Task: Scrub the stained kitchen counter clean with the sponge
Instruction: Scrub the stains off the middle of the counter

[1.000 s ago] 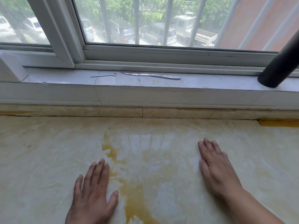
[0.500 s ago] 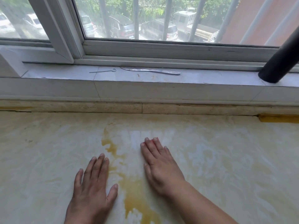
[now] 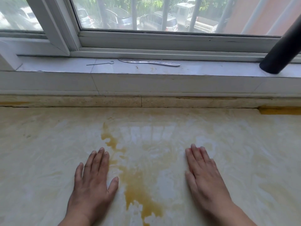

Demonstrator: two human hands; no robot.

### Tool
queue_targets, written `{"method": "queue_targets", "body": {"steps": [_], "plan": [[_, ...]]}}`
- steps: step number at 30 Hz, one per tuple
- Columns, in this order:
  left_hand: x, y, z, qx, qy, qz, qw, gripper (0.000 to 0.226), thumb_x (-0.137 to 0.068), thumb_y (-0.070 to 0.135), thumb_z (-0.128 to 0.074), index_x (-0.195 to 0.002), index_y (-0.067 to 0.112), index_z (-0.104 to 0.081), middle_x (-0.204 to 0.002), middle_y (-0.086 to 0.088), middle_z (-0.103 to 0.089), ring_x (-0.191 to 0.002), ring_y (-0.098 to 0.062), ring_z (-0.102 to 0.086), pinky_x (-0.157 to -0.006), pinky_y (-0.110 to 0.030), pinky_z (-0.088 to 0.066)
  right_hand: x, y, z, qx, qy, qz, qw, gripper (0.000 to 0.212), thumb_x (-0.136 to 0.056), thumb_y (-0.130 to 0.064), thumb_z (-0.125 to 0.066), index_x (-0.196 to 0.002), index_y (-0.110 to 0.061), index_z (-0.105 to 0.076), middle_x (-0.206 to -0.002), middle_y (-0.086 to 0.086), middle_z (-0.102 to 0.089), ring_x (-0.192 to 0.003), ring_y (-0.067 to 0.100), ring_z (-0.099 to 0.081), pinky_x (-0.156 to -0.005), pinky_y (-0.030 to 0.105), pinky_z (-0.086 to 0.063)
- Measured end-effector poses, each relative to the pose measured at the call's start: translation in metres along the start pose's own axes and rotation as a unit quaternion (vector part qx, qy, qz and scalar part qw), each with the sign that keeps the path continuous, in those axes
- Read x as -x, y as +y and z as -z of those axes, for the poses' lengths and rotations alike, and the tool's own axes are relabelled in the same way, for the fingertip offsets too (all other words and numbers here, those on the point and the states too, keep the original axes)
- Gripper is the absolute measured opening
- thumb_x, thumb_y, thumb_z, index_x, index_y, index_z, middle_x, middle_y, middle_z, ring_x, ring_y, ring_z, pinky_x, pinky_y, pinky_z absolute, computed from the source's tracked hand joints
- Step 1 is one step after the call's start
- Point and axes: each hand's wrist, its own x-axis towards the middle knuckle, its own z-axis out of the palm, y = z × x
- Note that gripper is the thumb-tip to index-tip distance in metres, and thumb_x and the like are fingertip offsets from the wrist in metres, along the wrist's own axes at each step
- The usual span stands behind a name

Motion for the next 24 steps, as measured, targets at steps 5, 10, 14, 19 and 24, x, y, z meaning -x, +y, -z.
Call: {"method": "queue_targets", "body": {"steps": [5,10,14,19,24], "plan": [[0.0,0.001,0.002,0.011,-0.013,0.003,1.0,0.084,-0.093,0.057,-0.036,-0.165,0.017,-0.018,-0.175,0.005,-0.004,-0.16,-0.014,0.001,-0.125,-0.042,0.0,-0.057,-0.034,0.006,-0.035,0.017,-0.004,0.999,0.067,-0.102,-0.049,-0.016,-0.159,-0.03,0.013,-0.164,-0.011,0.026,-0.149,0.013,0.03,-0.122,0.036,0.011],[0.0,0.0,0.003,0.016,-0.016,0.002,1.0,0.084,-0.094,0.058,-0.035,-0.166,0.018,-0.018,-0.175,0.005,-0.004,-0.16,-0.014,0.001,-0.125,-0.041,0.002,-0.061,-0.02,0.012,-0.01,0.01,0.041,0.999,0.06,-0.107,-0.039,-0.022,-0.16,-0.035,0.007,-0.164,-0.018,0.02,-0.15,0.007,0.024,-0.126,0.04,0.004],[0.0,0.0,0.003,0.015,-0.021,0.004,1.0,0.084,-0.094,0.059,-0.033,-0.166,0.018,-0.016,-0.175,0.006,-0.001,-0.16,-0.013,0.003,-0.125,-0.041,0.003,-0.028,0.034,0.016,-0.005,0.037,0.012,0.999,0.057,-0.106,-0.038,-0.022,-0.159,-0.041,-0.001,-0.165,-0.023,0.012,-0.15,-0.001,0.019,-0.125,0.032,0.002],[0.0,0.0,0.005,0.011,-0.024,0.007,1.0,0.084,-0.094,0.059,-0.033,-0.166,0.018,-0.016,-0.175,0.005,0.0,-0.16,-0.014,0.003,-0.125,-0.043,0.0,0.034,0.084,0.011,0.001,0.067,-0.044,0.997,0.064,-0.094,-0.042,-0.029,-0.155,-0.027,-0.036,-0.161,-0.01,-0.031,-0.153,0.011,-0.014,-0.123,0.024,-0.005],[-0.002,0.0,0.005,0.011,-0.035,0.008,0.999,0.085,-0.094,0.059,-0.031,-0.166,0.016,-0.017,-0.175,0.004,0.001,-0.16,-0.014,0.004,-0.125,-0.043,-0.001,0.065,0.084,0.003,-0.013,0.084,-0.065,0.994,0.067,-0.088,-0.042,-0.04,-0.151,-0.02,-0.045,-0.148,-0.001,-0.045,-0.142,0.027,-0.033,-0.117,0.027,-0.016]]}}
